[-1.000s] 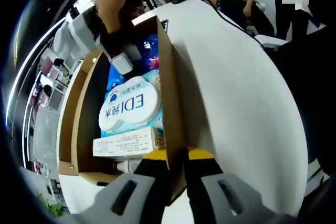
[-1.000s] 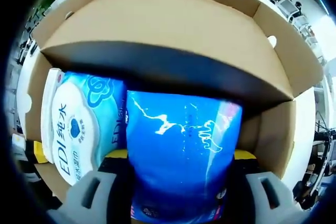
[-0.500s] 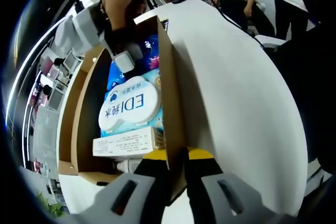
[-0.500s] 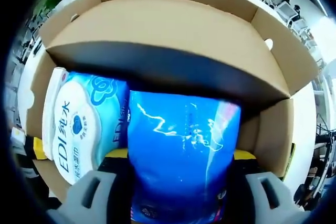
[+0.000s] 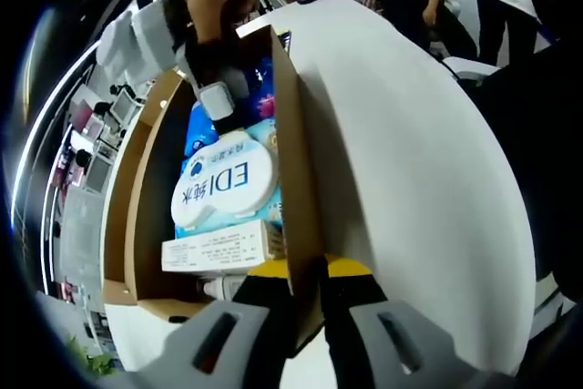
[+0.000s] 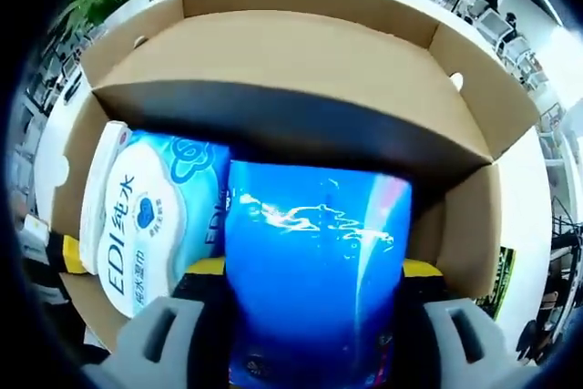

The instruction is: Operate the shoe box by opening the lid, removing the specified soft item, and placing it in the target area until the item is outside and the box remains undamaged.

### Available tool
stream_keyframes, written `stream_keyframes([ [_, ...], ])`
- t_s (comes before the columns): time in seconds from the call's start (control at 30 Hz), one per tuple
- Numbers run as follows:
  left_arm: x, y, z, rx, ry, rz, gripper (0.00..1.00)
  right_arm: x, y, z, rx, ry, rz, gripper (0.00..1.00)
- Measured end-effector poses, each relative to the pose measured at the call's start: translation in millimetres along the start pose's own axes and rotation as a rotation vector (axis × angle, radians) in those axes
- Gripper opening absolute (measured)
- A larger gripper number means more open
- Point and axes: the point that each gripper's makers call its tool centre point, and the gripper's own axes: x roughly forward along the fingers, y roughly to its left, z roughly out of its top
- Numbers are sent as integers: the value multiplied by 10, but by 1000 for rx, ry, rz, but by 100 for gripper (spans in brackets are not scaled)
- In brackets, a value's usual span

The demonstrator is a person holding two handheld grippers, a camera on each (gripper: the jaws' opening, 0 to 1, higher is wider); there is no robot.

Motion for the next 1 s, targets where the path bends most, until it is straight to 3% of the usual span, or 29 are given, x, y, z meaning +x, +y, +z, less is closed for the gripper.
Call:
stream_keyframes([
  [0.2, 9, 37, -34, -2, 5, 1, 10, 30, -46, 47, -1, 33, -5, 71],
  [0.5, -23, -87, -16, 3, 4, 3, 10, 3, -41, 5, -6, 46, -4, 71],
  [1.0, -1, -27, -29, 6, 2, 1, 10, -306, -66, 67, 42, -31, 16, 70],
])
